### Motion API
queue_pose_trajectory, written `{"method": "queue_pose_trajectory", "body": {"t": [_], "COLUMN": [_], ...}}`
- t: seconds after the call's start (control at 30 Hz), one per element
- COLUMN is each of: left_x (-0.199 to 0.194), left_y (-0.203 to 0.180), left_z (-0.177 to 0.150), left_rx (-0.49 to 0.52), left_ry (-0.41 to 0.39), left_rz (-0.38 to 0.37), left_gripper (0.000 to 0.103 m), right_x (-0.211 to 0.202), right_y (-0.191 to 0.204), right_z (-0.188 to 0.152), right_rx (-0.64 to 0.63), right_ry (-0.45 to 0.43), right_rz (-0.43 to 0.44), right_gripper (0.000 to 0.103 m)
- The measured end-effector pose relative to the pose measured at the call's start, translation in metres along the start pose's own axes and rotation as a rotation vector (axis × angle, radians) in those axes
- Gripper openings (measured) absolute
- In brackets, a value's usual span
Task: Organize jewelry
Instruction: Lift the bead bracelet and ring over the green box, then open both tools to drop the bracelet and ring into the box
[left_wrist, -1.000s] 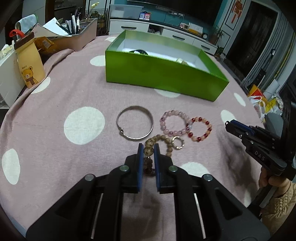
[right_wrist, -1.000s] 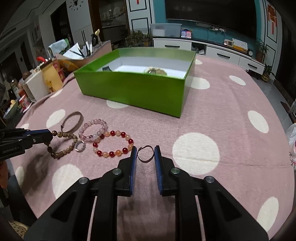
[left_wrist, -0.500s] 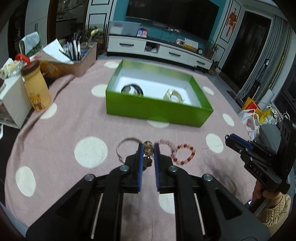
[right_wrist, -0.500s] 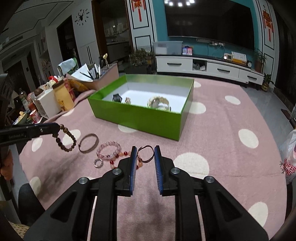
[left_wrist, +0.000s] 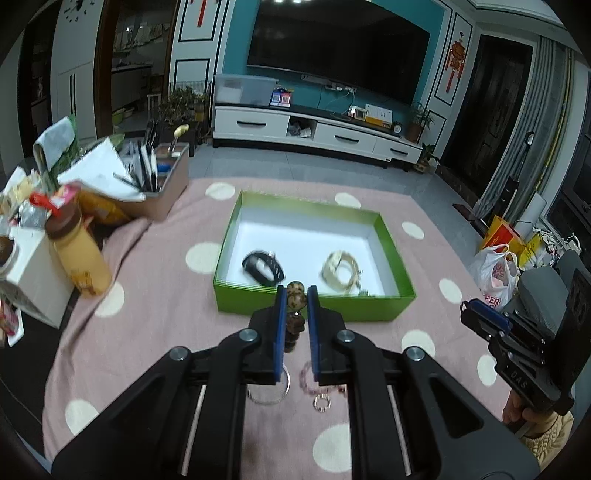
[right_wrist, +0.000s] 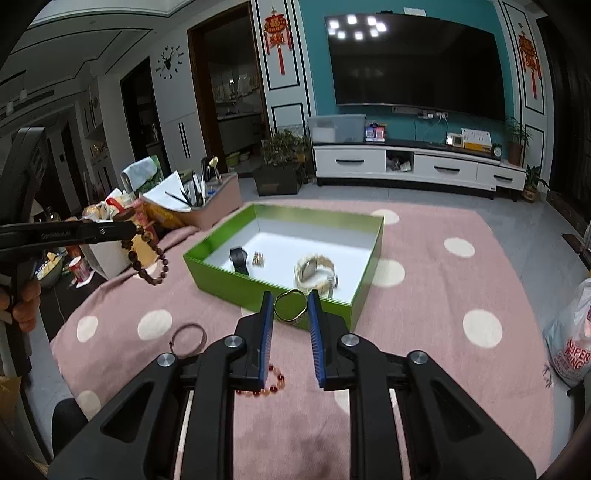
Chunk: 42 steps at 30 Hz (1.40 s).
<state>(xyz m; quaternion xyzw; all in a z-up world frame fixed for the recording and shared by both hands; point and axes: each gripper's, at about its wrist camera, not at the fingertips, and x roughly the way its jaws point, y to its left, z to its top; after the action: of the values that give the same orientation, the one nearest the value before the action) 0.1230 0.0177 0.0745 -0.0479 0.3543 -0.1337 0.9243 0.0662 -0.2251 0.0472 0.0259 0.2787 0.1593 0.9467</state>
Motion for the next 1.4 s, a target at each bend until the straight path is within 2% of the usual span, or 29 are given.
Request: {"method": "queue_pose_trajectory", "body": {"t": [0.33,0.6,0.97,1.4], "left_x": [0.034,0.088,0.160,0.212], "left_y": [-0.019,-0.026,-0.023,-0.027], "left_z": [0.053,0.082,0.092,0.083], "left_rx": [0.024,0.027,0.027,0.033], "left_ry": [0.013,0.060,0.143,0.216], "left_rz": [-0.003,0.017,0.048,0.056], "left_gripper": [0.011,0.011,0.011,0.011], "right_x": [0.024,0.060,0.121,0.172], "right_y": [-0.013,-0.026,-0.047,-0.052], "right_z": [0.042,0.069,0.076,0.076], "right_rx": [0.008,0.012,0.020,0.035], "right_ry": [-0.014,0.008,0.096,0.175], "right_rz": [-0.012,-0.016,-0.044,-0.074], "right_gripper": [0.019,0.019,0.019,0.019]}}
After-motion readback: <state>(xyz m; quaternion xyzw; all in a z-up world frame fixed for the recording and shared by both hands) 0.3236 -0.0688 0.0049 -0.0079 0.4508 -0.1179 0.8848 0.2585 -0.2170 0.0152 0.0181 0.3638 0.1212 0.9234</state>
